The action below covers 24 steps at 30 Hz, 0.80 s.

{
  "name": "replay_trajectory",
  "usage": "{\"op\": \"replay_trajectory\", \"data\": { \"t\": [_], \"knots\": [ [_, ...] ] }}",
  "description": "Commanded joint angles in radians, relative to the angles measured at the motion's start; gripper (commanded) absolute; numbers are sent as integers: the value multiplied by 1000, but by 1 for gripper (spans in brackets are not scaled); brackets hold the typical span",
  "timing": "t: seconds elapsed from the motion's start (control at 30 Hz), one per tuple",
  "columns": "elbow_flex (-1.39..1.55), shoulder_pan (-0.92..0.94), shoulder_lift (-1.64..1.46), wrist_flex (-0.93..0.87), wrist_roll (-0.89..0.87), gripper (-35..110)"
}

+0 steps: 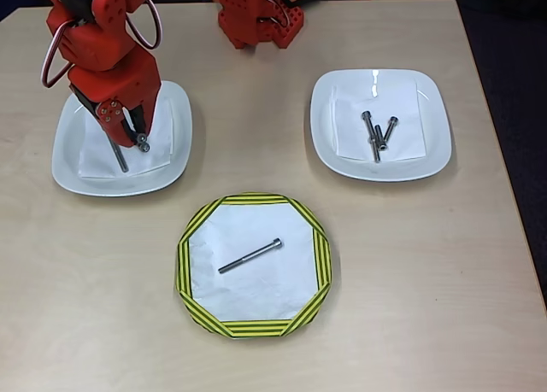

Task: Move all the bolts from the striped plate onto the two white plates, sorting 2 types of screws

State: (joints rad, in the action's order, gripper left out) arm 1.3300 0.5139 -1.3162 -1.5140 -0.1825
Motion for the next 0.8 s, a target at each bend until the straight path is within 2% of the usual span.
{"op": "replay_trajectory", "data": {
  "t": [0.0,0.13,0.33,0.5,0.67,0.77],
  "knots": [
    [67,60,-81,2,5,0],
    [126,72,-83,12,-6,0],
    [138,46,-98,26,-5,11],
    [110,11,-100,18,-11,14],
    [-61,-137,-49,29,-35,13],
    [-227,-262,40,48,12,11]
  ]
}}
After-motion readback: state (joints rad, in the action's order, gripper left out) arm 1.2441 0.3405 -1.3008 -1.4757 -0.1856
